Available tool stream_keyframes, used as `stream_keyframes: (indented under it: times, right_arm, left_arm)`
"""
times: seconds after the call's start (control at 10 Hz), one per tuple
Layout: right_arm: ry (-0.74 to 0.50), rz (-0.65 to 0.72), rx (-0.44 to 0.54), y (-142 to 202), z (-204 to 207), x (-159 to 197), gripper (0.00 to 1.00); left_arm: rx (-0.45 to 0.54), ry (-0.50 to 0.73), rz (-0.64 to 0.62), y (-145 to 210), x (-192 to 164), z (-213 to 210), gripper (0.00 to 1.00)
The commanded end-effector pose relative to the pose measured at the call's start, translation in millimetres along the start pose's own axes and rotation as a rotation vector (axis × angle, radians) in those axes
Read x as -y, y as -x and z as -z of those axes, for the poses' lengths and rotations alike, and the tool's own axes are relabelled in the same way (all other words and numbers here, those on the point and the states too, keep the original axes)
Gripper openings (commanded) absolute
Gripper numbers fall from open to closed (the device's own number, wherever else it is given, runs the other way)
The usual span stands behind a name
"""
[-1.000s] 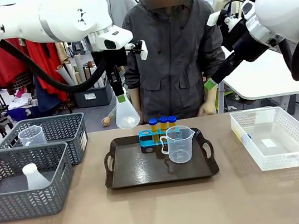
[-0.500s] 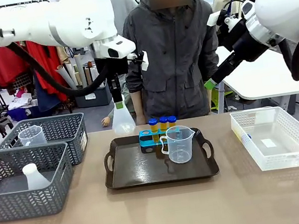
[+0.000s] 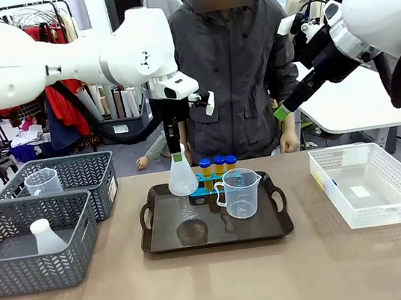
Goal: Prepare the laboratory tools.
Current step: Pick up one Small flask and place it on the Handle tray.
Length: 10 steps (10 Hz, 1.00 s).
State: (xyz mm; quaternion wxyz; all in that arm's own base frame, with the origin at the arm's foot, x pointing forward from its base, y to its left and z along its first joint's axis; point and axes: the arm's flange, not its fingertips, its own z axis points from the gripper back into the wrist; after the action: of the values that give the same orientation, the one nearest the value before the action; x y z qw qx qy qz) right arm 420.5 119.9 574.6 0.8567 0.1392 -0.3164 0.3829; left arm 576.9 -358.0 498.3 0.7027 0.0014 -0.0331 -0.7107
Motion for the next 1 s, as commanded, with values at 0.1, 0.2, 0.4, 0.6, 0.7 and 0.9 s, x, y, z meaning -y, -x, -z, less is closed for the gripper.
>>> stream_keyframes:
  times: [0.1, 0.2, 0.4, 0.6, 0.7, 0.9]
  right_arm:
    - [-0.015, 0.003, 0.016, -1, 0, 1, 1.0]
    - [-0.015, 0.003, 0.016, -1, 0, 1, 1.0]
    - [-0.015, 0.003, 0.016, -1, 0, 1, 1.0]
    - [-0.015, 0.003, 0.016, -1, 0, 1, 1.0]
    - [-0.015, 0.003, 0.016, -1, 0, 1, 1.0]
    - [-0.015, 0.003, 0.016, -1, 0, 1, 1.0]
  left_arm:
    - [-0.006, 0.062, 0.032, -6, -8, 19, 0.0]
    - [-0.003, 0.076, 0.043, -11, -8, 29, 0.0]
    - [-0.013, 0.08, 0.051, -14, -10, 39, 0.0]
    - [-0.021, 0.099, 0.065, -18, -9, 47, 0.0]
    - [-0.017, 0.109, 0.069, -21, -10, 51, 0.0]
    - [-0.024, 0.12, 0.071, -21, -10, 56, 0.0]
